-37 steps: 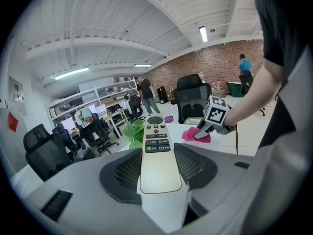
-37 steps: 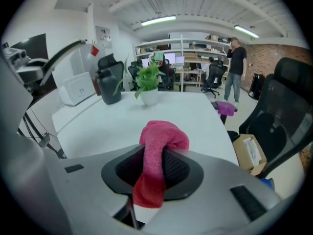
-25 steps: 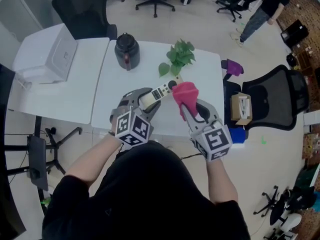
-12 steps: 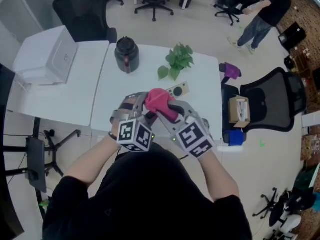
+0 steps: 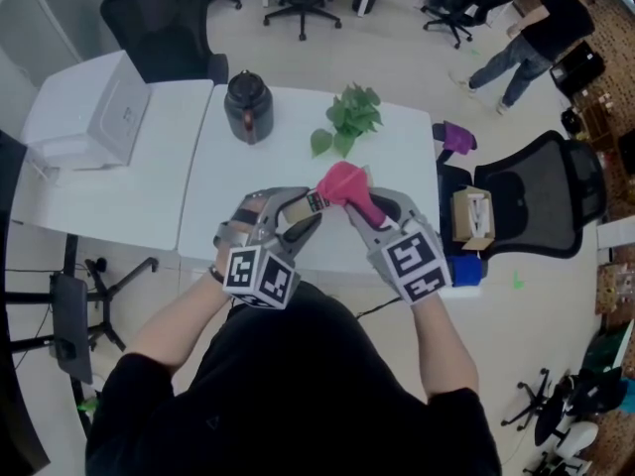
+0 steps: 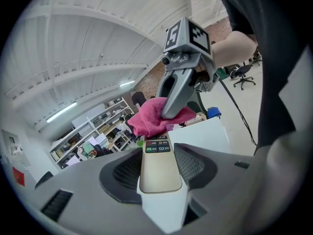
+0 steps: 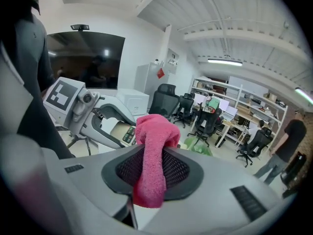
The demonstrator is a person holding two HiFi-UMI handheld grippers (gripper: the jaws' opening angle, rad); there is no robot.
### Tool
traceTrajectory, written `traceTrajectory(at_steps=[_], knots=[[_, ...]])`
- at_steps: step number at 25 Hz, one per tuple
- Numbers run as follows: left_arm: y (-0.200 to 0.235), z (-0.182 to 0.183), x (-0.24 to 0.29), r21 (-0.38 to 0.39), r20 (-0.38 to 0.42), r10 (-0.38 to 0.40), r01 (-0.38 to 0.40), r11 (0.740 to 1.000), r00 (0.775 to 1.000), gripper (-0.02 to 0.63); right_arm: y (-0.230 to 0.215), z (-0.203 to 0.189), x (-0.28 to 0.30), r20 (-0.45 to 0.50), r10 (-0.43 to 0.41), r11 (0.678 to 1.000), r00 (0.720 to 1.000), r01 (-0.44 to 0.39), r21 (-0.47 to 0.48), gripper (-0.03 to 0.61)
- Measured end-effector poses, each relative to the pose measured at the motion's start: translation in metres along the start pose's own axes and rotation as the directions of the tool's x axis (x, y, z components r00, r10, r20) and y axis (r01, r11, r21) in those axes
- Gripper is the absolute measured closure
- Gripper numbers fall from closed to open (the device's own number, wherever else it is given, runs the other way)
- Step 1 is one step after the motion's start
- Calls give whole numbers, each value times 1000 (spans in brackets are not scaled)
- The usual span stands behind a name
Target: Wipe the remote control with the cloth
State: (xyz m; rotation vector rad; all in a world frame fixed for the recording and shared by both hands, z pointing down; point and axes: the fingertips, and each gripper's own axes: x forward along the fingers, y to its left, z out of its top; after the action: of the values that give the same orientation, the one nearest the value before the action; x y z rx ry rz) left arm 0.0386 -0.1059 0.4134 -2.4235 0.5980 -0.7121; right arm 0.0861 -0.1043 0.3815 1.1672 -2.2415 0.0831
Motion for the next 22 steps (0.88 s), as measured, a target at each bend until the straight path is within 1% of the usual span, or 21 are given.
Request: traceTrajectory(at_steps=[5,8,10,12,15,19,21,22], knots=[[-2,-1,-2,-8,2,-3,3,1000,1000,405,-37,-9,-12,3,-82,995,997,81,51,474],[0,-3,-1,-20,-2,-1,1,1000,1000,405,-42,2,-22,41,-97,994,994,95,56,474],[1,-5,-1,-30,-8,2,-2,1000,1000,405,-25,17,-26,87,-50,998,995,48,29,474],[2,-6,1,-36,-11,3,-3,999,1000,405,2,30,-24,117,40,999,992,-38,-21,474],[3,-5,3,-33,-8,2,-2,999,1000,405,42,41,-16,105,144,989,984,-140,-37,474],[1,1,2,-13,11,-1,1,1000,1000,405,68,36,-1,64,202,979,977,-199,-50,474],[-2,5,0,1,29,-4,4,1000,1000,405,70,30,4,44,210,976,977,-207,-58,474],[-3,7,-2,7,37,-5,5,1000,999,405,68,29,4,38,202,979,979,-200,-48,474]])
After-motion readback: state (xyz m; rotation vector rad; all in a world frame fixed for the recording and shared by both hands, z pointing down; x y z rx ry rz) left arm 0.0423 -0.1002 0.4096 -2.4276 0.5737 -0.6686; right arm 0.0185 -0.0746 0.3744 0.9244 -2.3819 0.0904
